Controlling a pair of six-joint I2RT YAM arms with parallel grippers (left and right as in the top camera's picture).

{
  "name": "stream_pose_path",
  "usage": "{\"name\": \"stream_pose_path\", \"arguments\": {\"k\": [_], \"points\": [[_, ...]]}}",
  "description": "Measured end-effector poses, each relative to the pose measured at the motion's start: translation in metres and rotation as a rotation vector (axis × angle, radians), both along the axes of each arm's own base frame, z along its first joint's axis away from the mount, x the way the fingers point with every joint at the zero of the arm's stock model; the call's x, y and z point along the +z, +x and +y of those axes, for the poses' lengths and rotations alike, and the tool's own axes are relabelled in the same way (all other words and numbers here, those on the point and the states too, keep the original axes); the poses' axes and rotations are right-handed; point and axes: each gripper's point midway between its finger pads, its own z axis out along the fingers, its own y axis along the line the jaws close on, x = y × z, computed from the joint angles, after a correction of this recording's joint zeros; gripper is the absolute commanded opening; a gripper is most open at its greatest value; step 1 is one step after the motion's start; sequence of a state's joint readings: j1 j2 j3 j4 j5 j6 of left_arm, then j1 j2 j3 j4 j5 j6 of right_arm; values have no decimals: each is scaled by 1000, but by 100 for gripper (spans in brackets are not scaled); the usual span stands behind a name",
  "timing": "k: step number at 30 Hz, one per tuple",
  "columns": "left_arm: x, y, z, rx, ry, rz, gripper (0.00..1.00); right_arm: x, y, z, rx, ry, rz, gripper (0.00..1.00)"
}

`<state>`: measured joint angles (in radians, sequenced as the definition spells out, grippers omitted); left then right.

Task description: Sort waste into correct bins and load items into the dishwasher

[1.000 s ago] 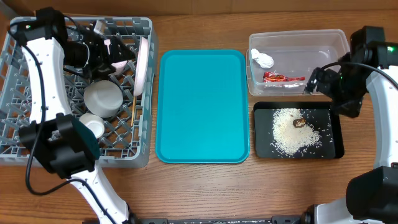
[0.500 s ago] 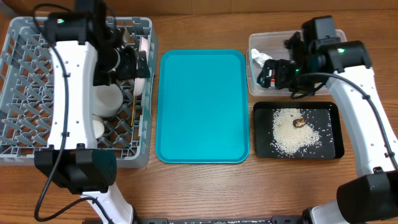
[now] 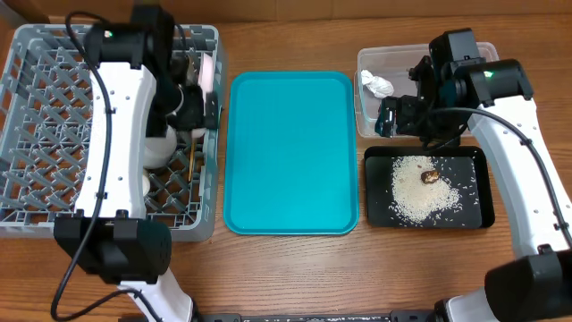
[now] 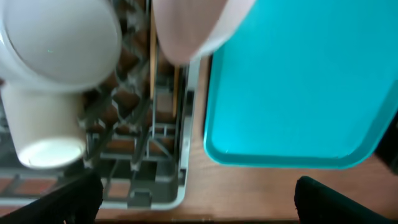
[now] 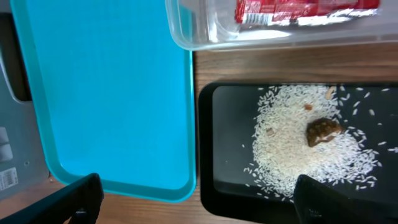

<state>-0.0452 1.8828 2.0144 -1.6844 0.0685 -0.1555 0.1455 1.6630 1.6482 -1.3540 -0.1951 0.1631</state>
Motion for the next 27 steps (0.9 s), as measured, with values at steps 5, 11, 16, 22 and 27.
{"name": "stream_pose_path", "arguments": {"k": [5, 11, 16, 22, 27], "points": [[-6, -29, 7, 27, 42, -15, 100, 27, -6, -8, -12, -15, -153, 100], [13, -52, 13, 40, 48, -272, 100, 59, -34, -17, -29, -5, -407, 100], [38, -82, 15, 48, 35, -561, 100, 63, -72, -23, -36, 13, -551, 100], [52, -116, 17, 56, 18, -780, 100, 71, -111, -29, -41, 29, -656, 100], [61, -128, 17, 58, 13, -845, 100, 75, -118, -31, -43, 29, -671, 100]]}}
